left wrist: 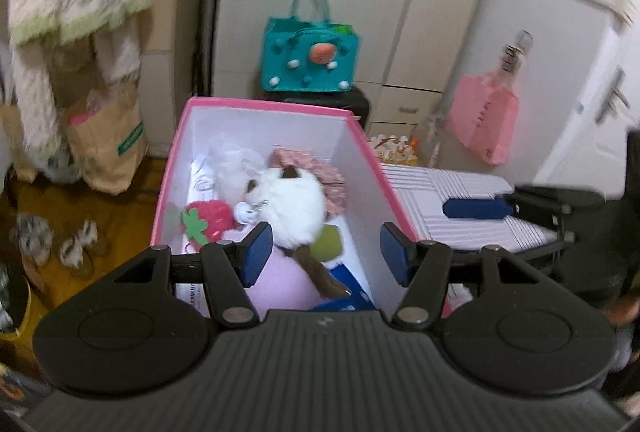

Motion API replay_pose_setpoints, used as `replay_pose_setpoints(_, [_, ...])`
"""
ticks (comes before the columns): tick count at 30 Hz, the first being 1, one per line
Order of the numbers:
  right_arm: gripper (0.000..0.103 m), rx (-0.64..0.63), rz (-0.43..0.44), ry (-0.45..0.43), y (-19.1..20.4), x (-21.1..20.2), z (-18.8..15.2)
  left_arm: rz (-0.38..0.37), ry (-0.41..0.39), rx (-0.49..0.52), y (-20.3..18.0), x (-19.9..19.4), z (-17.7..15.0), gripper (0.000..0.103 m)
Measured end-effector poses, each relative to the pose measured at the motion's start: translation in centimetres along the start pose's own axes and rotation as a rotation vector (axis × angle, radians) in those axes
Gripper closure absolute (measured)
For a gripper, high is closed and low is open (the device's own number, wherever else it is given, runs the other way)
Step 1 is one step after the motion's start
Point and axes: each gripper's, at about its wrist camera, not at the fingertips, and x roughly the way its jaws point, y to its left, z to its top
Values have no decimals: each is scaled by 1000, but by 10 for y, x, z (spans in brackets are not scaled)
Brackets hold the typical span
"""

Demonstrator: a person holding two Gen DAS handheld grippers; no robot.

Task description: Organize soft objects

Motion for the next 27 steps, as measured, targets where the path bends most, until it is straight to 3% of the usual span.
replay_pose_setpoints(4, [28, 26, 9, -36, -1, -30, -3, -4, -25, 37, -20, -18, -7, 44])
replay_pose_setpoints(7, [22, 21, -32, -45, 1, -49, -7, -9, -41, 59, -31, -28, -10, 41])
replay_pose_setpoints(13, [13, 66, -106, -48, -7, -78, -23, 50, -65, 54, -45, -40, -16, 19])
replay_pose_setpoints(20, [4, 87, -272, 36, -8, -92, -36, 95, -69, 54, -61, -43, -23, 10])
replay_pose_setpoints(23, [4, 11, -361, 93, -2, -98, -40, 111, -63, 42, -65, -46, -29, 7])
replay_pose_setpoints(25, [4, 1, -405, 61, -1, -109, -45, 135, -62, 35, -68, -48, -32, 2])
replay_pose_setpoints(27, [4, 35, -392, 22, -4, -122, -49, 165, -42, 49, -73, -48, -34, 0])
